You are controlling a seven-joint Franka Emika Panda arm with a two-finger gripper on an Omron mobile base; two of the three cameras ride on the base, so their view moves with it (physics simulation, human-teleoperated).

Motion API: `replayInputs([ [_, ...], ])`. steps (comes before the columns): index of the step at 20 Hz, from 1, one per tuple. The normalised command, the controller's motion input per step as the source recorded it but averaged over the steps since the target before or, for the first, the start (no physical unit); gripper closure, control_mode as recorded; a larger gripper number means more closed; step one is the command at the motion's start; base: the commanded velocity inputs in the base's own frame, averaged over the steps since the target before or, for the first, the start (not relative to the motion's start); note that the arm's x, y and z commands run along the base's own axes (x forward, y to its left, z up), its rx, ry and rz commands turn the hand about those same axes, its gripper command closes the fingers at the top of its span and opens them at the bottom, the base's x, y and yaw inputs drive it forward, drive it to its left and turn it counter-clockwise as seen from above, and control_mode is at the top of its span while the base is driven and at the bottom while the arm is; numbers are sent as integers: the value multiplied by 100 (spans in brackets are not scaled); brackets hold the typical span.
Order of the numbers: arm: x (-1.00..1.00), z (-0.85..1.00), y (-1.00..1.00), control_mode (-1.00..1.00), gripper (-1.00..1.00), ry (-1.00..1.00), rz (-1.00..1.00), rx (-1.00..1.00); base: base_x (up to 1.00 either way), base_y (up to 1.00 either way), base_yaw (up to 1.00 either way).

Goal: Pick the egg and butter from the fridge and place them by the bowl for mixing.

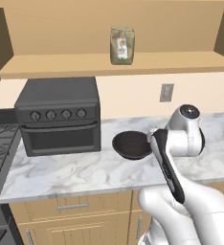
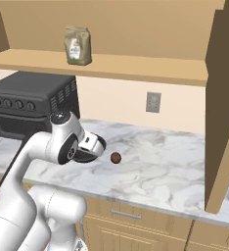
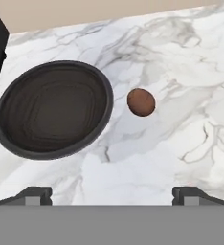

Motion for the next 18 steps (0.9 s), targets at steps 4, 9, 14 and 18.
replayInputs([
  [4,0,0,0,100,-100,0,0,0,-64,1,0],
  [9,0,0,0,100,-100,0,0,0,-65,8,31],
  [14,0,0,0,100,-100,0,0,0,-21,7,92],
  [18,0,0,0,100,-100,0,0,0,-6,0,100],
])
